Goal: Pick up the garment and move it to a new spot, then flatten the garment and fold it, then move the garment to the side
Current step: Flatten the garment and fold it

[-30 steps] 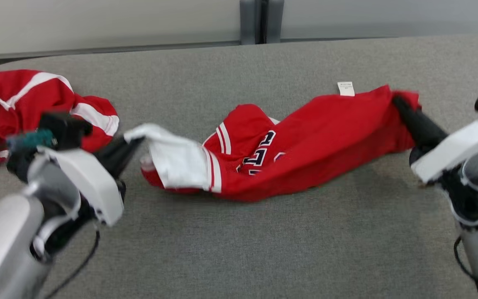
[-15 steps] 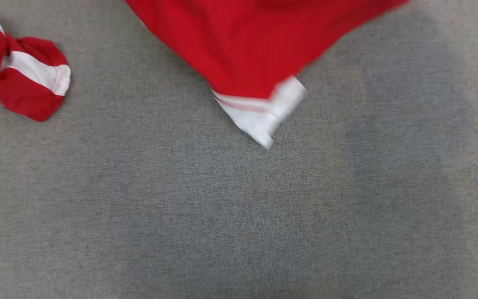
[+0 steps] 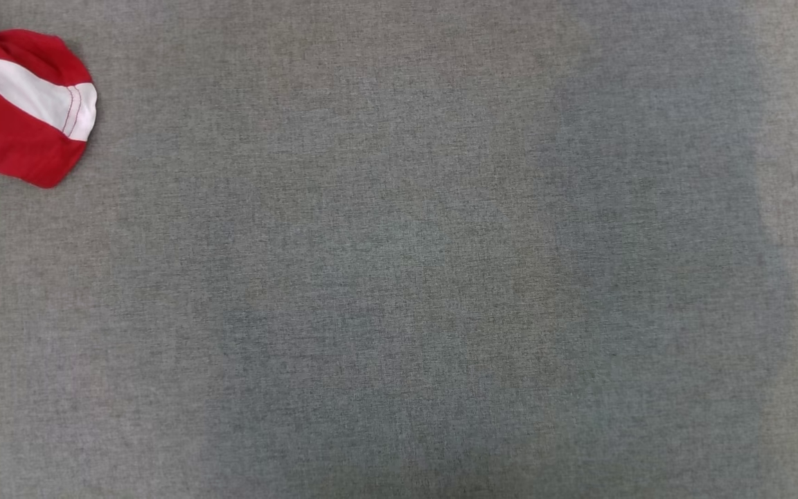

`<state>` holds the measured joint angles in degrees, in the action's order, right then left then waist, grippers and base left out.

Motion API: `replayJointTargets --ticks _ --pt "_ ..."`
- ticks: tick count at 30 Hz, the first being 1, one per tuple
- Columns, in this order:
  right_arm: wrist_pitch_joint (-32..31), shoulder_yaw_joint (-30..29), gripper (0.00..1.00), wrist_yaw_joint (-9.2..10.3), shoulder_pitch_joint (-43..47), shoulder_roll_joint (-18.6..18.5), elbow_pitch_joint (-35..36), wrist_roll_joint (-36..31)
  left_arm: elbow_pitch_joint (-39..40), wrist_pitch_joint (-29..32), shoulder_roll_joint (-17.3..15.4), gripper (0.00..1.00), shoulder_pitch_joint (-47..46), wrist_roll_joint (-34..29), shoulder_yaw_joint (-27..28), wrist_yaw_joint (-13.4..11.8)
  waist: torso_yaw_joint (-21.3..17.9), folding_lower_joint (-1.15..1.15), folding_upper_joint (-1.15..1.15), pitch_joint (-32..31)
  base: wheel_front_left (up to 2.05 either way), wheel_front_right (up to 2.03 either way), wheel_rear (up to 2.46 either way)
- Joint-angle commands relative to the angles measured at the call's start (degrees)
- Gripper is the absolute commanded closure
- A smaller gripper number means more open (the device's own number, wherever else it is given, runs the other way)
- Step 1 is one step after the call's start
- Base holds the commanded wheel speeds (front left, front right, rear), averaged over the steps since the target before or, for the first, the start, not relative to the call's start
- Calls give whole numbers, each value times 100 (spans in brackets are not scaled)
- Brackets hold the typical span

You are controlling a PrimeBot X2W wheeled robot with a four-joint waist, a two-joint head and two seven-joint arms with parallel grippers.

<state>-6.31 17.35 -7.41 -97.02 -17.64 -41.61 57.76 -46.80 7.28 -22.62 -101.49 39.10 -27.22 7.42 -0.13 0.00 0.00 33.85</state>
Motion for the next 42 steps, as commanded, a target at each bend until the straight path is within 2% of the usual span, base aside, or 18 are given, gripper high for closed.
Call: replayJointTargets --ticks 1,8,12,17,23,27,31,37,42 --pt "38 23 100 -14 -43 -55 -19 49 -24 -16 -11 100 -42 55 -36 5 17 0 0 -4 0 0 0" --pt "-232 576 100 -14 697 -289 -121 547 224 110 -297 100 740 701 -884 6 59 0 0 -282 0 0 0" --pt "-666 1153 100 -14 1622 -484 -26 826 472 409 -665 100 1597 1188 -1418 6 34 0 0 -765 0 0 0" --pt "-1269 1836 100 -14 2875 -741 157 1215 966 1235 -1069 100 2891 2079 -1867 7 -2 0 0 -1569 0 0 0" --pt "-1949 2467 100 -14 4194 -1099 485 1671 1942 2338 -1645 100 4442 3051 -2200 -1 -10 0 0 -2429 0 0 0" --pt "-2400 2813 100 -14 4905 -1402 743 1886 2855 3043 -2054 100 5380 3713 -2354 -239 6 0 0 -2833 0 0 0" --pt "-2902 3079 100 -14 5522 -1746 967 2058 3972 3636 -2564 100 6168 4326 -2497 -599 25 0 0 -3099 0 0 0" --pt "-3544 3287 100 -13 6302 -2283 1446 2237 5526 4101 -3366 100 7119 5056 -2674 -1055 7 0 0 -3223 0 0 0" --pt "-4067 3350 100 -13 6891 -2754 1936 2372 6349 4170 -3810 100 7693 5503 -2774 -1291 -28 0 0 -3245 0 0 0"
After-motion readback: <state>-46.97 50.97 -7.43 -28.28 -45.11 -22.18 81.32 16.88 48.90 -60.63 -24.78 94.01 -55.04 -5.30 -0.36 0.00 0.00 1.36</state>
